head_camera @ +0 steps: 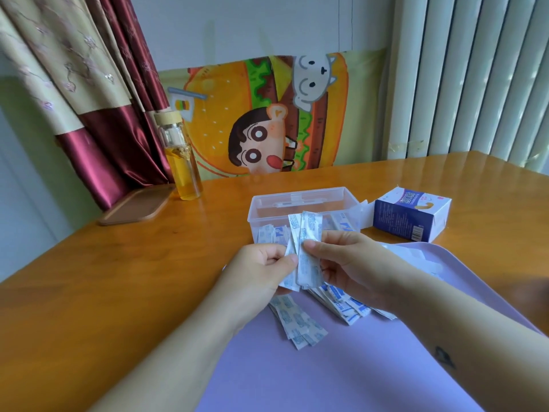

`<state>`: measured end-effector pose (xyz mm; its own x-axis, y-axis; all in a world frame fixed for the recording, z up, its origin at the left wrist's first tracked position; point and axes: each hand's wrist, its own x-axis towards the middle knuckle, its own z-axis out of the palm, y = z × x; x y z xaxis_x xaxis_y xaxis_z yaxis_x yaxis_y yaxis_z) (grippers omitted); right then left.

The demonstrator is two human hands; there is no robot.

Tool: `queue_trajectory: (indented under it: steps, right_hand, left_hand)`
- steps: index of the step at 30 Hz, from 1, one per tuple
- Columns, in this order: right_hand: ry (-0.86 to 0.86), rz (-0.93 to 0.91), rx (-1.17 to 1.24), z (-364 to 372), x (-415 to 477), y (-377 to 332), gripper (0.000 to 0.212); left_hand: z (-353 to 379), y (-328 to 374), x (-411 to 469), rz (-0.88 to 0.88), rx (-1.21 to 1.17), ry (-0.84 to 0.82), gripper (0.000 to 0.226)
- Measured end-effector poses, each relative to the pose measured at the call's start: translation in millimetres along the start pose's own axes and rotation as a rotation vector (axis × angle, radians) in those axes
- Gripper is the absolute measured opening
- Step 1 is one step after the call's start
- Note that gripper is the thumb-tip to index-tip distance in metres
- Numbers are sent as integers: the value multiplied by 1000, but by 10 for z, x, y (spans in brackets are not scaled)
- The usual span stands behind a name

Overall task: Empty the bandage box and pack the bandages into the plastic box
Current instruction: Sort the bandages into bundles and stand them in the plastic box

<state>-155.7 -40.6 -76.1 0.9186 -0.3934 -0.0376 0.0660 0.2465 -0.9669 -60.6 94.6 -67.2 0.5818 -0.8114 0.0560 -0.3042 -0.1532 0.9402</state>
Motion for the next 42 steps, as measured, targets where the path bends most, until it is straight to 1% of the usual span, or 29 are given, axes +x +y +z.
queue_trajectory:
  steps: [2,4,6,7,8,10,11,12,13,15,16,18,19,20,21,23,24,26,29,32,36,40,42]
  right_hand:
    - [-3,20,52,11,-1,32,20]
    - [1,38,116,19,-4,78,16]
    - [17,69,165,31,-22,106,10]
    - [28,81,164,40,-33,107,11]
    - [35,80,143,47,-35,100,9]
    - [59,56,49,26,-33,83,11]
    - [84,44,-33,6,-30,50,10]
    - [114,33,-134,-7,-25,-9,8]
    - [134,30,-243,-21,-29,-76,12]
    - [112,58,-488,-7,-29,-176,28]
    - [80,87,-657,36,-31,-200,32]
    - [17,123,-1060,170,-40,-170,26]
    - [-14,111,-1233,254,-37,-137,21]
    - [-37,93,-1354,330,-42,-99,23]
    - [-51,89,-1440,403,-56,-85,29]
    - [-93,80,-1579,490,-76,-96,29]
    - [-120,94,-1636,516,-72,-99,34]
    - [-156,133,-1702,571,-46,-104,45]
    - [-208,204,-1761,653,13,-97,47]
    - [-237,260,-1726,658,67,-87,44]
    - [-215,304,-1623,605,108,-56,35]
    - [-231,293,-1626,617,90,-37,32]
    - [-246,270,-1643,629,78,-19,27]
  left_hand:
    - [16,10,-14,-25,-108,1,15]
    - [47,23,-26,-77,-240,-1,11]
    - [61,-8,-30,-89,-270,18,10]
    - [58,-38,-22,-73,-220,39,10]
    - [40,-57,-12,-47,-106,54,12]
    - [-25,-52,-26,-14,176,-1,27]
    - [-59,-37,-34,-25,255,-37,34]
    - [-108,-29,-33,-55,250,-45,36]
    - [-162,-27,-29,-98,176,-13,34]
    - [-256,-4,-50,-254,-130,105,33]
    - [-278,-3,-69,-340,-293,148,35]
    - [-290,-55,-109,-467,-527,178,40]
    - [-278,-82,-129,-500,-606,184,42]
    - [-259,-102,-150,-519,-662,186,43]
    - [-241,-114,-164,-526,-702,192,45]
    - [-196,-128,-185,-521,-758,204,46]
    - [-173,-136,-194,-521,-776,213,46]
    - [-124,-136,-198,-522,-798,230,44]
    - [-59,-100,-193,-520,-811,250,33]
    - [-15,-66,-205,-520,-819,307,20]
    - [15,-59,-233,-508,-835,353,21]
    - [17,-70,-243,-491,-834,361,23]
    - [16,-77,-261,-474,-828,350,20]
